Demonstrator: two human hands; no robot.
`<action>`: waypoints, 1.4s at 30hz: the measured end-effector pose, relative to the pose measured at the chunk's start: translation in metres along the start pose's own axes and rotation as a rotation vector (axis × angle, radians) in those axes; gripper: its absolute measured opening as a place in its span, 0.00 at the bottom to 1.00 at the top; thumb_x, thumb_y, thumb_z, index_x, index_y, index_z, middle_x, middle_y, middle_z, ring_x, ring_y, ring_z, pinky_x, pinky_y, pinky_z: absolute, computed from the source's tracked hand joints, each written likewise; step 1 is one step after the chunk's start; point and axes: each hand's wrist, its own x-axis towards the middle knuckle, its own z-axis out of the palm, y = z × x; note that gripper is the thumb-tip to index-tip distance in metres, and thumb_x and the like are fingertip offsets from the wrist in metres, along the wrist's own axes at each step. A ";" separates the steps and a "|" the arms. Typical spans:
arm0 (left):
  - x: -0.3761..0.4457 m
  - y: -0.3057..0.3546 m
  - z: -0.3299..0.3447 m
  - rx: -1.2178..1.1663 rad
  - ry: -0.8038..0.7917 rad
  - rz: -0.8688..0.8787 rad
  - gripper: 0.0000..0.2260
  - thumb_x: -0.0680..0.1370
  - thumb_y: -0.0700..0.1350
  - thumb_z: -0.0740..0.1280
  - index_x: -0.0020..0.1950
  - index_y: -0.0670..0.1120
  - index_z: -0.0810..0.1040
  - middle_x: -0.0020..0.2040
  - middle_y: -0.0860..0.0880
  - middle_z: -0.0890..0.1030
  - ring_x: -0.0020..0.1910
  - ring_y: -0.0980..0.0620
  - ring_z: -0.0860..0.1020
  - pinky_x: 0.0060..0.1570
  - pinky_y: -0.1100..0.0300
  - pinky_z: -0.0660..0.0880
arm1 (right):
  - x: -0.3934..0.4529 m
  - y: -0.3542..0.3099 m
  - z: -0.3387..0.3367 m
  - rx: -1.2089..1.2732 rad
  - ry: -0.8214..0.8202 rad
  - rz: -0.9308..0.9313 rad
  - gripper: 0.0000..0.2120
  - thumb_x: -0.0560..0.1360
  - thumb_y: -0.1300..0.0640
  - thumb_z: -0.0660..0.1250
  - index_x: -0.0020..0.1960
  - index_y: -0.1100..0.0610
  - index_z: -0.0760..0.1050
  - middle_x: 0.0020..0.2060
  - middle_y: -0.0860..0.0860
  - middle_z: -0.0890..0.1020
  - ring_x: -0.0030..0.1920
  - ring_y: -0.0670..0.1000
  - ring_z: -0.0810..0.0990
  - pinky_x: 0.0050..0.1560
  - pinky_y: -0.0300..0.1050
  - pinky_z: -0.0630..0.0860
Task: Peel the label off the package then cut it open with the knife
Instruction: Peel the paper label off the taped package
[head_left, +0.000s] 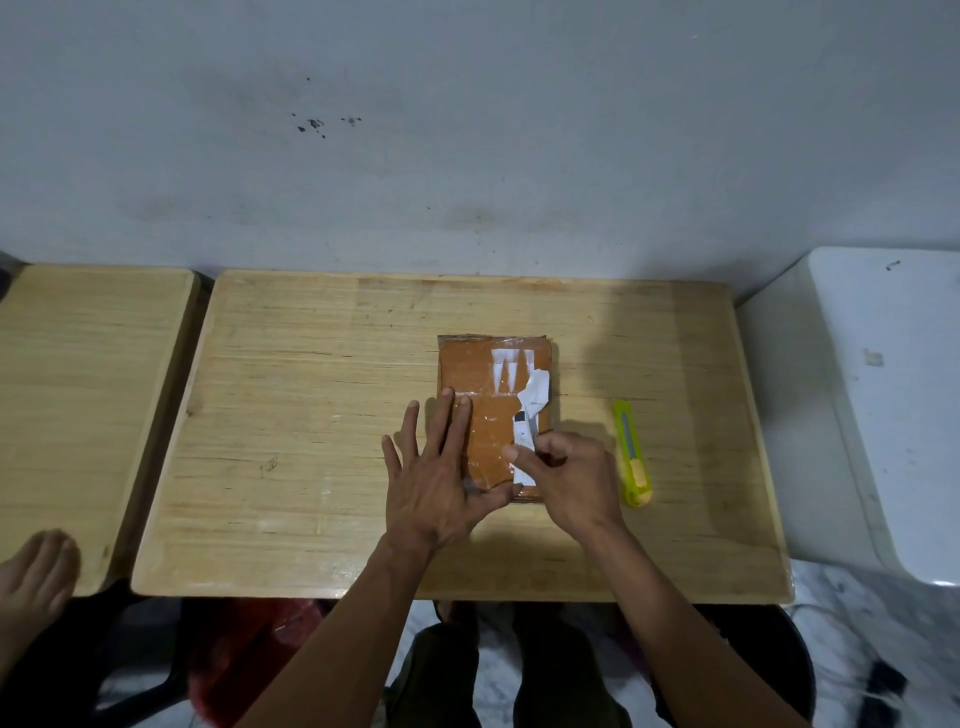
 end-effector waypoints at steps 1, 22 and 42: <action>0.000 0.000 0.000 -0.005 0.001 0.002 0.54 0.65 0.81 0.59 0.81 0.57 0.37 0.80 0.59 0.34 0.80 0.45 0.35 0.74 0.30 0.47 | 0.000 0.001 -0.002 0.009 -0.019 -0.026 0.18 0.71 0.48 0.75 0.29 0.56 0.74 0.25 0.49 0.74 0.27 0.44 0.68 0.31 0.45 0.69; 0.003 0.002 -0.003 0.020 -0.014 0.004 0.54 0.64 0.81 0.57 0.81 0.57 0.38 0.80 0.60 0.33 0.80 0.44 0.35 0.74 0.29 0.48 | 0.030 0.011 -0.027 -0.145 0.089 0.072 0.13 0.82 0.54 0.56 0.41 0.58 0.70 0.34 0.52 0.75 0.36 0.53 0.73 0.34 0.47 0.67; 0.014 0.001 -0.009 0.052 -0.063 0.054 0.51 0.63 0.81 0.57 0.79 0.65 0.37 0.79 0.59 0.30 0.79 0.43 0.32 0.73 0.27 0.45 | 0.053 0.006 -0.037 -0.638 -0.054 -0.561 0.09 0.77 0.60 0.66 0.56 0.54 0.77 0.67 0.46 0.74 0.71 0.50 0.67 0.49 0.46 0.79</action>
